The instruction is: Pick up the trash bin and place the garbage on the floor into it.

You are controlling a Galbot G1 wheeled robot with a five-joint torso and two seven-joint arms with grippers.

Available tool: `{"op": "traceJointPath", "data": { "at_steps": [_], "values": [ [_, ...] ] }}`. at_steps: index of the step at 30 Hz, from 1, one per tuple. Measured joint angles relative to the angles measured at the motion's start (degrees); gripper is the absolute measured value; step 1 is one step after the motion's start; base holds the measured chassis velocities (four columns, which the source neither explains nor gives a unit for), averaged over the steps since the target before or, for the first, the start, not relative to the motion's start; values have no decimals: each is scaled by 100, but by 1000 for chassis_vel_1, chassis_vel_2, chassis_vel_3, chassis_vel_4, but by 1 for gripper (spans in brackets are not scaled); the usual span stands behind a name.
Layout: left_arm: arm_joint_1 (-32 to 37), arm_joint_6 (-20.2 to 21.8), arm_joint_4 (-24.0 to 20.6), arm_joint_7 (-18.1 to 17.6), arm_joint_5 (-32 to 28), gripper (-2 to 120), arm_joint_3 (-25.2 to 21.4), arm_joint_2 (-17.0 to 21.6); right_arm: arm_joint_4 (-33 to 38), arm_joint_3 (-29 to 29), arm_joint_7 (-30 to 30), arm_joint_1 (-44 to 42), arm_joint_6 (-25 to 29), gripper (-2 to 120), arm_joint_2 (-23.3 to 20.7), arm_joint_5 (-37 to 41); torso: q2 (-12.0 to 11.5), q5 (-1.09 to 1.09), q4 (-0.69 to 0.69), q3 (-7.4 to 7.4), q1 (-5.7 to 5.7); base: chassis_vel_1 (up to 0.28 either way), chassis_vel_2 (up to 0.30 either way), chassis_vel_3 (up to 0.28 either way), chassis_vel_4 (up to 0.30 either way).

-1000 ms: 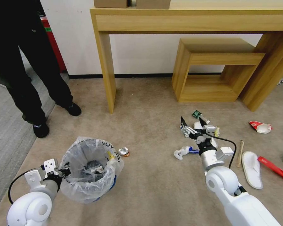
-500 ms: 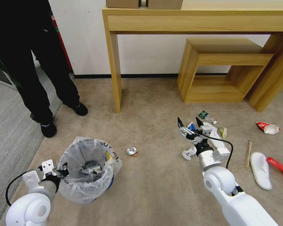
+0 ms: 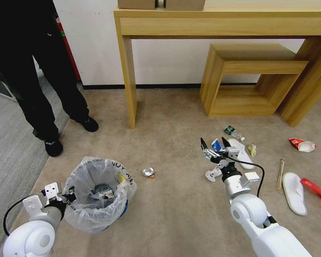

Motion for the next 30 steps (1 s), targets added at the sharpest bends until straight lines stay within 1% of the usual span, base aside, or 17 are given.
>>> {"op": "traceJointPath", "data": {
  "at_steps": [6,18,30],
  "values": [
    [15,-13,-16,3,5,1,0,-2,13,-29,0,4,-35,100,36,-5,0,0,0,0,0,0,0,0,0],
    [22,-31,-41,12,17,1,-3,-2,8,-96,2,39,-48,100,96,-11,1,0,0,0,1,-47,49,46,-55],
    [12,-43,-22,18,48,1,14,-23,-24,-114,-4,87,-76,99,115,-53,1,0,0,0,1,-6,5,4,-4]
  ]
}}
